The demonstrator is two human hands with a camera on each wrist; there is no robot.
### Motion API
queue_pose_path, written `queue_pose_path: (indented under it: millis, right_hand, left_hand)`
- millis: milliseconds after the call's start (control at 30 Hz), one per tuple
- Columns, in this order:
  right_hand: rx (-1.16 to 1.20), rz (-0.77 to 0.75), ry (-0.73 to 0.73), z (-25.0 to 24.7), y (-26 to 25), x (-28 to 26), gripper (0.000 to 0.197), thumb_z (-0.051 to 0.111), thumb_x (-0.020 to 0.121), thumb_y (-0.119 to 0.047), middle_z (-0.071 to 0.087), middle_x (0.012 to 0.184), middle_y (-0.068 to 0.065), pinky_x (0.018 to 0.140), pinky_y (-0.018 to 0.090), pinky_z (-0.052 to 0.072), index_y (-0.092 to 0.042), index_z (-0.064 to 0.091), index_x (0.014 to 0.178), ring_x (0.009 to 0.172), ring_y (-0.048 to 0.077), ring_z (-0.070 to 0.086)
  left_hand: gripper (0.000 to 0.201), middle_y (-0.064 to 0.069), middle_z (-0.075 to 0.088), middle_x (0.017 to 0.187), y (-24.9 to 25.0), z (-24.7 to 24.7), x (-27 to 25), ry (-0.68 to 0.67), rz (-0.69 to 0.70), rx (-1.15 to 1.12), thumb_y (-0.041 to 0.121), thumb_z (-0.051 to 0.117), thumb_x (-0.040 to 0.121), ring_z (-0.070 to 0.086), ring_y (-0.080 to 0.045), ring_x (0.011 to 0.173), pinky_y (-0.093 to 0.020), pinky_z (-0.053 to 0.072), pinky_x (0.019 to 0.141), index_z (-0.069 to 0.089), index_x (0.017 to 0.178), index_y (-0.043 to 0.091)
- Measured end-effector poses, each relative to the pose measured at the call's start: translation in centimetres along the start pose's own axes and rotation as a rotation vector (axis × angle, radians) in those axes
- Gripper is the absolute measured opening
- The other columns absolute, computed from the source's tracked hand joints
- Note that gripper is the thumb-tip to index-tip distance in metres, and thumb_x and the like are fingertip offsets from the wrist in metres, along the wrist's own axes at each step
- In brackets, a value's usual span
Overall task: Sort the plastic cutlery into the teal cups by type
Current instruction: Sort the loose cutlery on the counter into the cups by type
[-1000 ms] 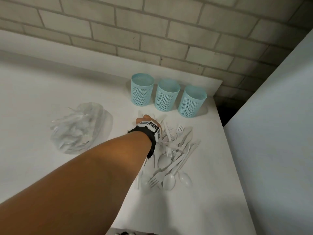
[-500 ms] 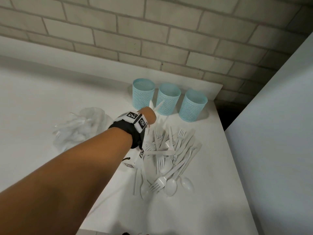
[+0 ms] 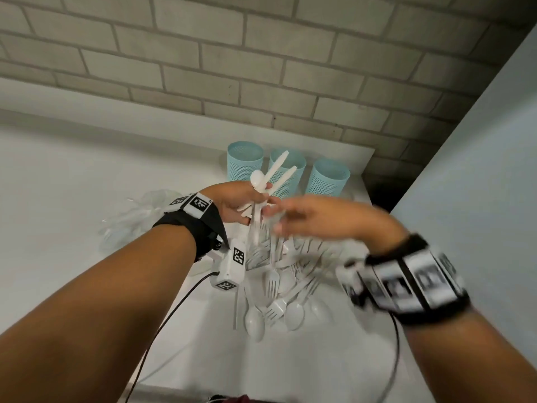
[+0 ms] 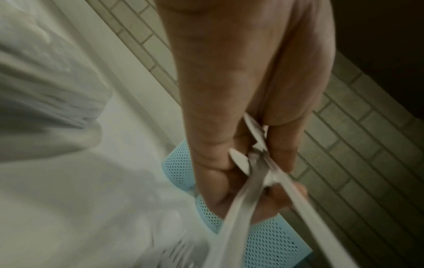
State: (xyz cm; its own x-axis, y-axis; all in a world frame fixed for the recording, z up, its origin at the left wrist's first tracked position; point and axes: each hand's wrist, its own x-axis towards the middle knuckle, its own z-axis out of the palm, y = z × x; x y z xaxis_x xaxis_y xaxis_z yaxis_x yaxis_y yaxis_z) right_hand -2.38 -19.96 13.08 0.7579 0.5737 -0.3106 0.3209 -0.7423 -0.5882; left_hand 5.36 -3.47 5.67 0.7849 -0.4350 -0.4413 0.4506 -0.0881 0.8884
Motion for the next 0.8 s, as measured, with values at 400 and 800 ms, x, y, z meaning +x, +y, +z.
queue_pose_path:
  millis: [400,800]
  right_hand:
    - [0.054,0.112,0.370,-2.9,6.6,12.2,0.046,0.075,0.074,-0.042,0.059,0.127,-0.001,0.113,0.039,0.028,-0.031,0.064,0.117,0.128,0.021,0.042]
    - [-0.239,0.136,0.327,-4.2,6.1,13.1,0.012,0.071,0.081,-0.021,0.063,0.082,-0.003,0.098,0.041,0.044,-0.014,0.071,0.090,0.087,0.014,0.056]
  left_hand:
    - [0.021,-0.002,0.064,0.107,-1.2,-2.1,0.3,-0.036,0.021,-0.115,0.012,0.047,0.096,0.063,-0.006,0.066,-0.021,0.054,0.073,0.052,0.113,0.022]
    - [0.014,0.001,0.059,0.091,-1.8,-2.1,-0.1,0.003,0.002,-0.186,0.010,0.043,0.097,0.042,-0.001,0.044,-0.008,0.029,0.036,0.050,0.106,0.019]
